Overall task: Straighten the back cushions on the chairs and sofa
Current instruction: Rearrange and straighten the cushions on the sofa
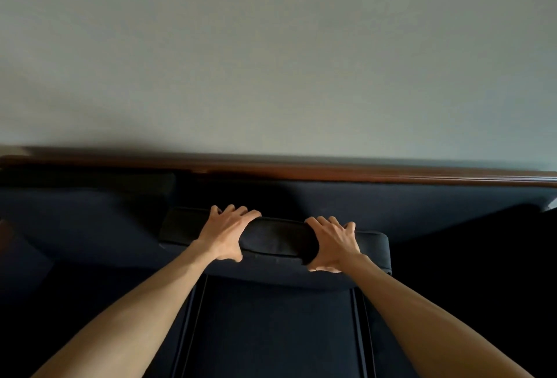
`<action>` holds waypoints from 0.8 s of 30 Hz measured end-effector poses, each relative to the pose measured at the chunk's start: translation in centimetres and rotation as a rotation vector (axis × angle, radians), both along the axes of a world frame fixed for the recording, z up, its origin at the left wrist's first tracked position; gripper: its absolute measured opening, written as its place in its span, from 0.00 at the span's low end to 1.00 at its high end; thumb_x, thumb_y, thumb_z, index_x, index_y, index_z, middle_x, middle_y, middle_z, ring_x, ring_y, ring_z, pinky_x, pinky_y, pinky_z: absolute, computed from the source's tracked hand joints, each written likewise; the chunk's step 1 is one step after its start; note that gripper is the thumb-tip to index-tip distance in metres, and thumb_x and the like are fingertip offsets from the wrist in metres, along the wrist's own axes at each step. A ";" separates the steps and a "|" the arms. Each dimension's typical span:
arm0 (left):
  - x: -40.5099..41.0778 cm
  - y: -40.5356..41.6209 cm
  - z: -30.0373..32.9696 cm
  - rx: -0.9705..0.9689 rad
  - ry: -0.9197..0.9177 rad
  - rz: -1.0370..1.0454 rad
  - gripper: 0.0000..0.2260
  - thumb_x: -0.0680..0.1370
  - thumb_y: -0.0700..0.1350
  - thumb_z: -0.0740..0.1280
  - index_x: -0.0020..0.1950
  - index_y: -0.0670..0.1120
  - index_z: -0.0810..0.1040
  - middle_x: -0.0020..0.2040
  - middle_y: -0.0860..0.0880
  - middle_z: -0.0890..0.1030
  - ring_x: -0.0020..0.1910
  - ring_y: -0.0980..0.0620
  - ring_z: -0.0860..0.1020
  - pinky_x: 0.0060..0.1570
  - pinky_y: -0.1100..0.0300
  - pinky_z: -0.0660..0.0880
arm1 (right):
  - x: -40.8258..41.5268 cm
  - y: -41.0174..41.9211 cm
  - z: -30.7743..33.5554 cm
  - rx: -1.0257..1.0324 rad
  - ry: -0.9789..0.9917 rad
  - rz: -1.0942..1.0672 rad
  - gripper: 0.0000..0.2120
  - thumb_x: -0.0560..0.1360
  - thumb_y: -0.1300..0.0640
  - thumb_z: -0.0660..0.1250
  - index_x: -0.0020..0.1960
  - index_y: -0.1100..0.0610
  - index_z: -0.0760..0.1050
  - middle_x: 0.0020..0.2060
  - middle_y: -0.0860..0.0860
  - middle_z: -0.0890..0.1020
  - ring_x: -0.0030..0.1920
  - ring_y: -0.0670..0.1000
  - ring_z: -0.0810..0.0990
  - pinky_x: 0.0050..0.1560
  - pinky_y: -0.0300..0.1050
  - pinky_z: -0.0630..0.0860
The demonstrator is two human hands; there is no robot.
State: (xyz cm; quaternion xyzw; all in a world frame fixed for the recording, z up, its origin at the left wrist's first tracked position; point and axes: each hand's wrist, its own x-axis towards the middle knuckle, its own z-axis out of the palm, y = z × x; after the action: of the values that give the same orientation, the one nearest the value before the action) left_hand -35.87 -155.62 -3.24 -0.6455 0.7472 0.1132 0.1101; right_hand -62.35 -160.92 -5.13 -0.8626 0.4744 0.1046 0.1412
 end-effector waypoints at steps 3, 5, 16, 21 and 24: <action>0.9 -0.9 -1.4 0.019 0.021 0.033 0.47 0.61 0.52 0.79 0.76 0.55 0.57 0.66 0.52 0.70 0.65 0.46 0.69 0.64 0.40 0.64 | 1.1 -1.3 -0.7 0.024 0.005 -0.010 0.48 0.59 0.36 0.74 0.73 0.46 0.58 0.63 0.46 0.71 0.63 0.53 0.69 0.64 0.62 0.63; 1.6 -1.1 -2.2 0.015 0.021 0.048 0.47 0.61 0.52 0.78 0.75 0.55 0.58 0.65 0.52 0.71 0.63 0.47 0.69 0.63 0.43 0.65 | 1.7 -1.5 -1.4 0.002 -0.009 -0.010 0.49 0.58 0.35 0.74 0.73 0.45 0.58 0.62 0.46 0.71 0.63 0.53 0.68 0.66 0.63 0.61; 3.8 -6.6 -2.2 0.094 0.077 0.037 0.50 0.61 0.51 0.79 0.77 0.55 0.55 0.69 0.50 0.69 0.68 0.47 0.67 0.68 0.40 0.62 | 2.7 -5.6 -2.0 -0.061 0.009 -0.019 0.54 0.60 0.33 0.72 0.78 0.47 0.51 0.71 0.51 0.61 0.72 0.56 0.61 0.70 0.71 0.53; 5.3 -8.1 -2.7 0.075 0.097 0.099 0.49 0.69 0.50 0.76 0.79 0.59 0.46 0.78 0.50 0.55 0.78 0.47 0.52 0.74 0.35 0.50 | 3.2 -6.0 -2.8 -0.185 -0.016 -0.097 0.47 0.70 0.40 0.70 0.81 0.50 0.48 0.76 0.57 0.57 0.77 0.58 0.53 0.72 0.72 0.48; 5.1 -8.3 -3.3 0.084 0.081 0.122 0.47 0.72 0.49 0.73 0.79 0.58 0.42 0.79 0.50 0.50 0.79 0.47 0.47 0.74 0.35 0.48 | 3.5 -6.1 -3.2 -0.198 -0.004 -0.111 0.43 0.74 0.44 0.67 0.81 0.51 0.47 0.77 0.56 0.56 0.79 0.57 0.51 0.73 0.71 0.46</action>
State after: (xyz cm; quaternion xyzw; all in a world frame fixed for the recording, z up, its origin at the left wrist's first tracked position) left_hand -30.75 -163.93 -6.57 -0.6794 0.7051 0.1771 0.0996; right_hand -58.85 -167.00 -8.29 -0.8448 0.5293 0.0475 0.0621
